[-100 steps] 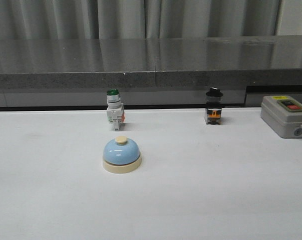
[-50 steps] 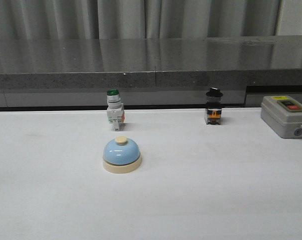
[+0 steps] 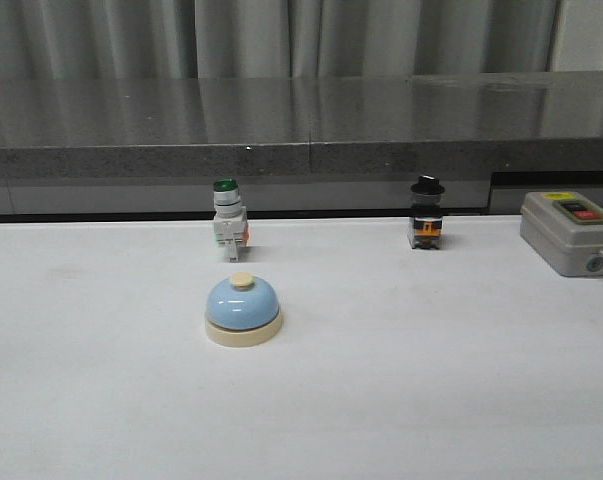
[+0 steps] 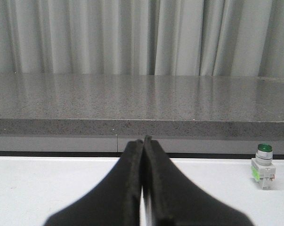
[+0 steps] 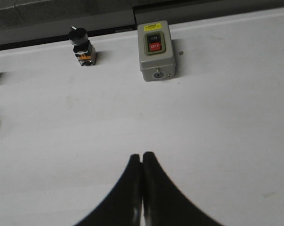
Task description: Place and press bell with both arms
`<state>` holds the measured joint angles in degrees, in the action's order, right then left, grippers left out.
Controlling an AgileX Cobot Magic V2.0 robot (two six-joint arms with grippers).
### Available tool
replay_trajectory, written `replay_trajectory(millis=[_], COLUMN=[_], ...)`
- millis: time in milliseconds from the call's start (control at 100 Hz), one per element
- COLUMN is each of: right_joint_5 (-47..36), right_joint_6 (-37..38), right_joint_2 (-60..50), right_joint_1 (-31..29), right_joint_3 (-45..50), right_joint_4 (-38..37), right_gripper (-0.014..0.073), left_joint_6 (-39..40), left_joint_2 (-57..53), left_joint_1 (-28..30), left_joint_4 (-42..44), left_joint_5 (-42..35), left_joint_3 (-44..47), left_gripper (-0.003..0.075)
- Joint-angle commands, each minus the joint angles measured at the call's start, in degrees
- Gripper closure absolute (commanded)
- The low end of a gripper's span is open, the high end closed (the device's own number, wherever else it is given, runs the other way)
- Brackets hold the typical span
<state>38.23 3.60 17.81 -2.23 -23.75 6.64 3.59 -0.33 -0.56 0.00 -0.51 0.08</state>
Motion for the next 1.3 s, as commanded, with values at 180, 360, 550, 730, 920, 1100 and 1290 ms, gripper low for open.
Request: replay_trajectory(millis=[180,360,550,730,920,1100,1290], right_joint_5=[-13.54,-21.76,-34.48,-43.09,-38.54,-37.62,-37.68], right_joint_6=[-0.15,-0.15,-0.15,-0.15,-0.15,-0.15,-0.15], right_joint_2=[-12.1,-19.44,-19.43,-19.43,-19.43,-19.43,-19.43], right_joint_1=[-0.3,-0.3,-0.24,-0.24,-0.24,-0.24,-0.24], right_joint_3=[4.08,9.91,15.85,21.74,24.43,24.43,24.43], right_joint_4=[-0.88,-1.16,-3.66,-5.64,-5.92,-5.92,-5.92], right_gripper=[0.0654,0.0654,0.0654,0.0654,0.0654,0.0654,0.0654], left_joint_6=[0.04,0.04,0.04,0.04,0.04,0.04,0.04], left_joint_2=[-1.65,-1.65,-1.65,-1.65,-1.65,-1.65,-1.65], left_joint_1=[0.17,0.17,0.17,0.17,0.17,0.17,0.17], left_joint_4=[-0.78,-0.78,-0.78,-0.78,-0.78,-0.78,-0.78], left_joint_5=[-4.54,-4.54,-4.54,-4.54,-4.54,-4.54,-4.54], left_joint_3=[2.45,2.45,2.45,2.45,2.45,2.45,2.45], left_gripper=[0.0741,0.0741,0.0741,0.0741,0.0741,0.0741,0.0741])
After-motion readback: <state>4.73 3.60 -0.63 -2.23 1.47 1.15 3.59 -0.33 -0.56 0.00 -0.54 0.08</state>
